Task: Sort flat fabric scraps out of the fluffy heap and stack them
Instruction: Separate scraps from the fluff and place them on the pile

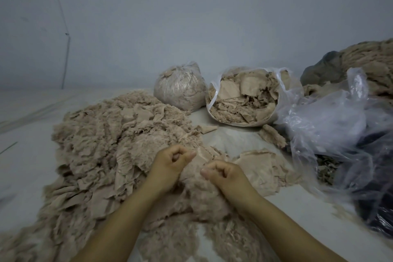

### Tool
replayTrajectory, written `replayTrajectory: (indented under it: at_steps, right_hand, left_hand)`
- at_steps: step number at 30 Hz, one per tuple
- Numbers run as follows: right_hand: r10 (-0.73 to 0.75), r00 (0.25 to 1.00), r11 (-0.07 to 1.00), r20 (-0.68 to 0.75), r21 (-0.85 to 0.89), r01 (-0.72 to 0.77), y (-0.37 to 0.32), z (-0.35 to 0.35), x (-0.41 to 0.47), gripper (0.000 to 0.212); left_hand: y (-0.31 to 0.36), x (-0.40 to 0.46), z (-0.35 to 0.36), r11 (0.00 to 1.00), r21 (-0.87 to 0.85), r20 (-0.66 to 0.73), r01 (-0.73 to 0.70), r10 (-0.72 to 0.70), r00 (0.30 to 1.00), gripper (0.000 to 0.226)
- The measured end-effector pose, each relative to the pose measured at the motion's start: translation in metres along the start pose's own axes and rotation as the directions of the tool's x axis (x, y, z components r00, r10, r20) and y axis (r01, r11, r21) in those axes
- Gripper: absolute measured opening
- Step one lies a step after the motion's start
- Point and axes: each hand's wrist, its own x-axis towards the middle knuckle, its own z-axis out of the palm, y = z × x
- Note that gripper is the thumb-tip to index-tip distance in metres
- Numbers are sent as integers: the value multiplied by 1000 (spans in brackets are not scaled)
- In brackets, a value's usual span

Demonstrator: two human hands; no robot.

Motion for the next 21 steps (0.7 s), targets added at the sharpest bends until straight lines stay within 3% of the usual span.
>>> replayTrajectory:
  at_steps: [2,3,4,6,7,9,10,11,13,15,17,19,21]
  right_hand:
    - [-20,991,998,-132,61,28,-1,-6,1,23]
    - [-20,985,994,-172,103,38,-2,-10,2,22]
    - [-34,982,990,-185,125,58,-2,-13,3,20]
    - [-66,985,993,-162,90,81,-3,-12,3,15]
    - [-92,985,993,-148,57,101,-5,-8,4,15]
    - [-168,972,985,-165,9,171,-10,-1,5,22]
    - [-224,956,974,-190,-35,222,-12,0,5,25]
    - [-298,934,953,-195,-111,281,-13,-1,4,25]
    - [-426,903,871,-56,-294,393,-13,-9,-3,13]
    - [-352,929,889,109,-271,369,-9,-11,-12,26]
    - [-218,976,958,10,-188,216,-8,-13,-11,39]
    - [-88,986,991,-140,-113,72,-5,-15,-6,33]
    - [89,996,996,-33,21,-88,-3,-15,-1,44]
  left_hand:
    - [0,2,-8,1000,-13,-203,24,-26,979,24]
    - [-1,3,-13,1000,1,-253,26,-25,967,25]
    - [-1,1,-16,999,12,-210,37,-33,977,24]
    - [1,-5,-13,993,-13,127,118,-115,985,27]
    - [0,-9,-9,986,61,293,155,-166,942,37]
    - [-5,-14,1,961,277,440,20,-145,886,38]
    - [-6,-14,6,940,338,416,-50,-102,904,23]
    - [-6,-12,7,929,366,352,-52,-87,932,22]
    - [-6,-9,4,961,261,183,94,-145,972,28]
    - [-5,-5,0,974,46,106,220,-223,969,21]
    - [-3,-6,1,958,-97,144,272,-256,956,19]
    - [-1,-8,3,937,-185,208,296,-257,944,20]
    - [1,-10,7,919,-244,254,309,-247,935,19]
